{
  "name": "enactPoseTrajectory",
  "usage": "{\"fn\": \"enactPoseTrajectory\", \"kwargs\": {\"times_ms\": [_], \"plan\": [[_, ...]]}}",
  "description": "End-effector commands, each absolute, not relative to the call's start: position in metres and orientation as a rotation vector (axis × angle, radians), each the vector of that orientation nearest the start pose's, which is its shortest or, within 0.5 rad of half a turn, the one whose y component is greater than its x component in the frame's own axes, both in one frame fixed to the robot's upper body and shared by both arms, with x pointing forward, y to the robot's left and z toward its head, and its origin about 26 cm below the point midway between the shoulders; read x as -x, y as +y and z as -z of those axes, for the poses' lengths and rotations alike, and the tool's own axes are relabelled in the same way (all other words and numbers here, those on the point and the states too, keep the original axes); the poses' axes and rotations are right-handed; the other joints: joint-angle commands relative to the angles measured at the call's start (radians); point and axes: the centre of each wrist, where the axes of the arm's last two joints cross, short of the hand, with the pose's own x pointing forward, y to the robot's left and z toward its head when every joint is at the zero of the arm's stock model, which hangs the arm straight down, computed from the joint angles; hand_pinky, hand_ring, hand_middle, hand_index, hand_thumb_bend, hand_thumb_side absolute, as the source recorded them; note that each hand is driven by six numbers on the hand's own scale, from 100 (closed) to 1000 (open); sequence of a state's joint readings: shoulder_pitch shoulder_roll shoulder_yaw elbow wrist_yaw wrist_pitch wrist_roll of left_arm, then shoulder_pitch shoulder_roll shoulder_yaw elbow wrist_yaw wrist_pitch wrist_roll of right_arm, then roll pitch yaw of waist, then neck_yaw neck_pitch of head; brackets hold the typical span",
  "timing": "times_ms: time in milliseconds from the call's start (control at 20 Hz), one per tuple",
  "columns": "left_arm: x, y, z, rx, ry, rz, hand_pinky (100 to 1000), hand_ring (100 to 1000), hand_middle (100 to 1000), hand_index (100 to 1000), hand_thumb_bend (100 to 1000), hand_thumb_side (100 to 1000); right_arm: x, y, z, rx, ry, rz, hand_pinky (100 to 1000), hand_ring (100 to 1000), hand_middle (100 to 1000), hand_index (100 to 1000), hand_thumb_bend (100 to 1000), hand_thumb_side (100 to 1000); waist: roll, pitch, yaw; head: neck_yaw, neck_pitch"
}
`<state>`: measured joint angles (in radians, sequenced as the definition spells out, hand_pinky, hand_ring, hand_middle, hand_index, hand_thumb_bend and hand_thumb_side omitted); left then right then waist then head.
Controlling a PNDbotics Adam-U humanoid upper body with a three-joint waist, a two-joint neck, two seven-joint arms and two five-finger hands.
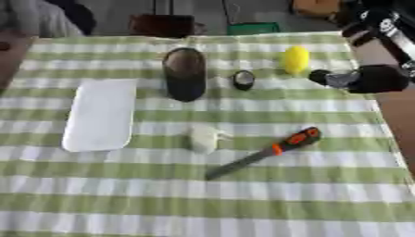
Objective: Pick up objects on the table and place them in the box.
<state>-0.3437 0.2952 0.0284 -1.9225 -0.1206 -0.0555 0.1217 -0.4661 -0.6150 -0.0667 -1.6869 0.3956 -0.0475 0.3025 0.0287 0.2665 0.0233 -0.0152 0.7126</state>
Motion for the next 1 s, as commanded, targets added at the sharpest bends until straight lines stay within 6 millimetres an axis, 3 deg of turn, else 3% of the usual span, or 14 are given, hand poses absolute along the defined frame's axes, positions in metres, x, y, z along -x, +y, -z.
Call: {"fn": "enactPoseTrajectory", "kwargs": {"times_ms": [50, 600, 1000], "plan": [[-0.315, 0.264, -0.206, -0.37, -2.357, 0.282, 653, 750, 892, 843, 603, 737, -0.347, -0.347, -0.247, 0.819, -1.883, -1.042, 698, 774, 780, 896, 711, 373, -0.003, -0.018, 0.0, 0.003, -0.007], [-0.315, 0.264, -0.206, -0.372, -2.356, 0.281, 654, 750, 892, 843, 604, 736, -0.348, -0.349, -0.248, 0.822, -1.877, -1.046, 700, 775, 783, 898, 711, 373, -0.004, -0.02, 0.002, 0.001, -0.006], [-0.315, 0.264, -0.206, -0.37, -2.354, 0.288, 653, 750, 892, 843, 602, 738, -0.353, -0.37, -0.253, 0.896, -1.769, -1.106, 710, 787, 802, 907, 712, 356, -0.005, -0.018, 0.014, -0.012, -0.014]]}}
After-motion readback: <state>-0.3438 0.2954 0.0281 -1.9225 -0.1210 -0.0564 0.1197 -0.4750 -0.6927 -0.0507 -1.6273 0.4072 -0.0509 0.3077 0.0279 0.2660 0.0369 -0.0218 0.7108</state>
